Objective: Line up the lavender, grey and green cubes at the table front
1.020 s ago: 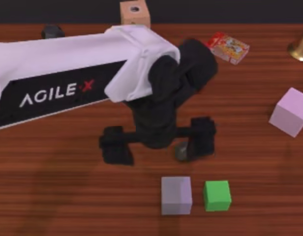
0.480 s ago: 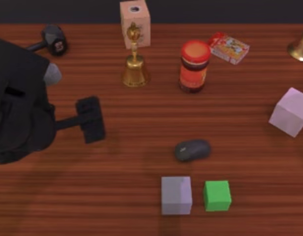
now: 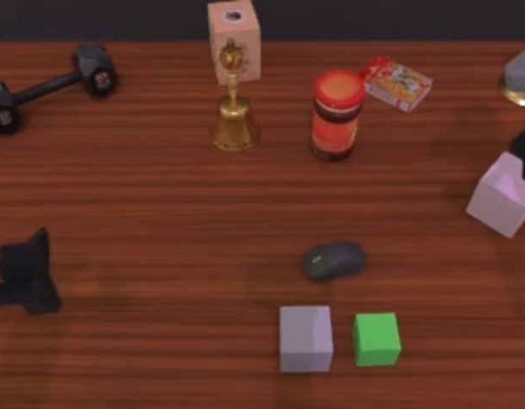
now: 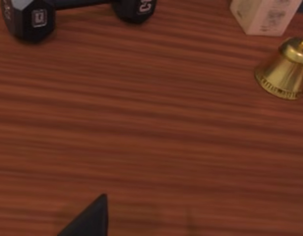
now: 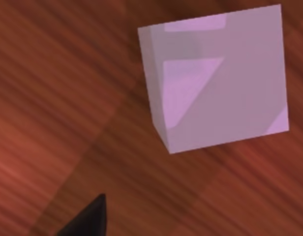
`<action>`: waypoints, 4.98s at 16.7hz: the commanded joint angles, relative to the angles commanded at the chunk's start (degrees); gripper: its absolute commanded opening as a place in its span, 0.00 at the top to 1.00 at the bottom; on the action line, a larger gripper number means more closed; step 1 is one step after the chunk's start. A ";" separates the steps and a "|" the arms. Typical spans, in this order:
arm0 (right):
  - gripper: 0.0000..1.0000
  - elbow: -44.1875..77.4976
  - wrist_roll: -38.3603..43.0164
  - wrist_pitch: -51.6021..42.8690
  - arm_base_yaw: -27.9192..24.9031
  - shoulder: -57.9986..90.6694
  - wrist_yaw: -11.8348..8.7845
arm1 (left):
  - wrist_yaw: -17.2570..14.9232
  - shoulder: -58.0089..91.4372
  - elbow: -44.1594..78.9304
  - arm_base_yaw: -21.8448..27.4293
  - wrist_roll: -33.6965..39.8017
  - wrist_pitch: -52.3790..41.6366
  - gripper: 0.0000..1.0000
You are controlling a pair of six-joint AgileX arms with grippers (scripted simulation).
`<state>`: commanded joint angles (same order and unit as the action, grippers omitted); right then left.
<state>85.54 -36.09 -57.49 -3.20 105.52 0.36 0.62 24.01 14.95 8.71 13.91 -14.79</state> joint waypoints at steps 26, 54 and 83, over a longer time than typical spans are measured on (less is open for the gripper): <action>0.00 8.59 -7.79 5.71 -0.85 26.82 -0.13 | -0.62 -24.01 -14.95 -9.85 -13.91 14.79 0.00; 1.00 13.05 -7.90 -1.49 -1.12 24.03 -0.35 | -0.62 -24.01 -14.95 -9.85 -13.91 14.79 0.00; 1.00 36.41 5.96 -18.47 -55.71 30.16 -0.10 | -0.62 -24.01 -14.95 -9.85 -13.91 14.79 0.00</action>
<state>121.95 -30.13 -75.96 -58.91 135.68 0.27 0.00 0.00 0.00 -1.15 0.00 0.00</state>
